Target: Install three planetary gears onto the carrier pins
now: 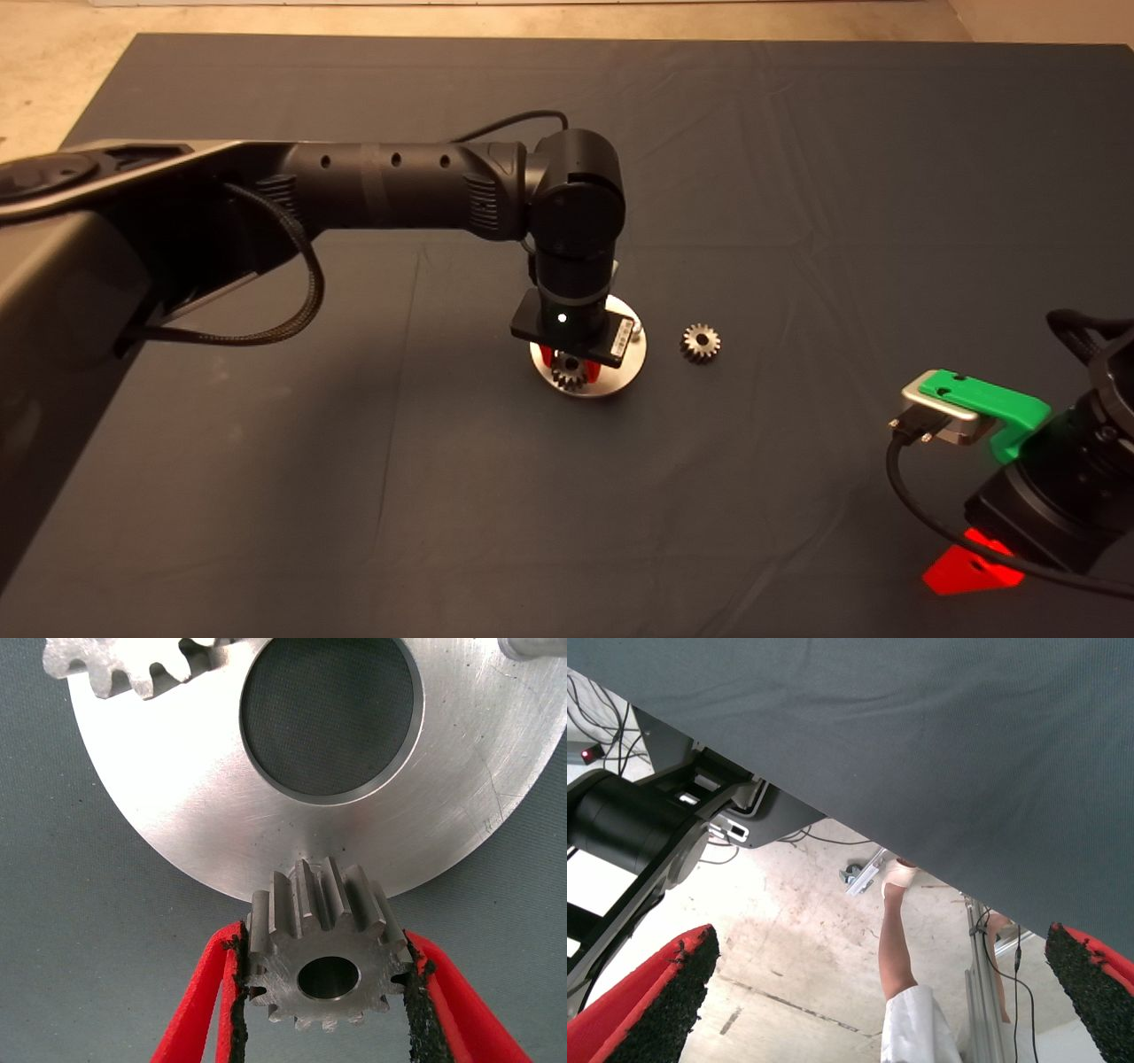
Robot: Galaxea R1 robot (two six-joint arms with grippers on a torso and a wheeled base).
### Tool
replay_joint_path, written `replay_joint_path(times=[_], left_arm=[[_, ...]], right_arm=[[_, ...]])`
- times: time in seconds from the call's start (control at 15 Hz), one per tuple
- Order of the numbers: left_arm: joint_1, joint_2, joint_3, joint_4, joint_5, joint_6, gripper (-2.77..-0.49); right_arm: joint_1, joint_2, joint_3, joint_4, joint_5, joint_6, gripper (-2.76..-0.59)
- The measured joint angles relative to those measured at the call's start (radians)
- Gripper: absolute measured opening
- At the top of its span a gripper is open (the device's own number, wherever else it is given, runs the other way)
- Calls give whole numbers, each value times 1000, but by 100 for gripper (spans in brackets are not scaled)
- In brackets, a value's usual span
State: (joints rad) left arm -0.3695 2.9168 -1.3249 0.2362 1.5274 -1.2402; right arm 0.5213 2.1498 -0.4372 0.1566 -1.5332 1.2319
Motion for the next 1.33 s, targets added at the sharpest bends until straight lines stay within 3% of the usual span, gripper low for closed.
replay_joint_path(times=[0.47,1.0,1.07,1.27,1.33], left_arm=[[0,-8,21,13,-2,-4,-230],[-9,-14,44,18,-2,-9,-196],[-26,-19,56,15,-2,-18,-195],[-122,-67,126,7,-3,-62,-180],[-131,-92,167,7,-3,-85,-180]], right_arm=[[0,0,0,0,0,0,-61],[0,0,0,0,0,0,-61],[0,0,0,0,0,0,-61],[0,0,-1,0,0,0,-61],[0,0,-8,0,-1,-1,-61]])
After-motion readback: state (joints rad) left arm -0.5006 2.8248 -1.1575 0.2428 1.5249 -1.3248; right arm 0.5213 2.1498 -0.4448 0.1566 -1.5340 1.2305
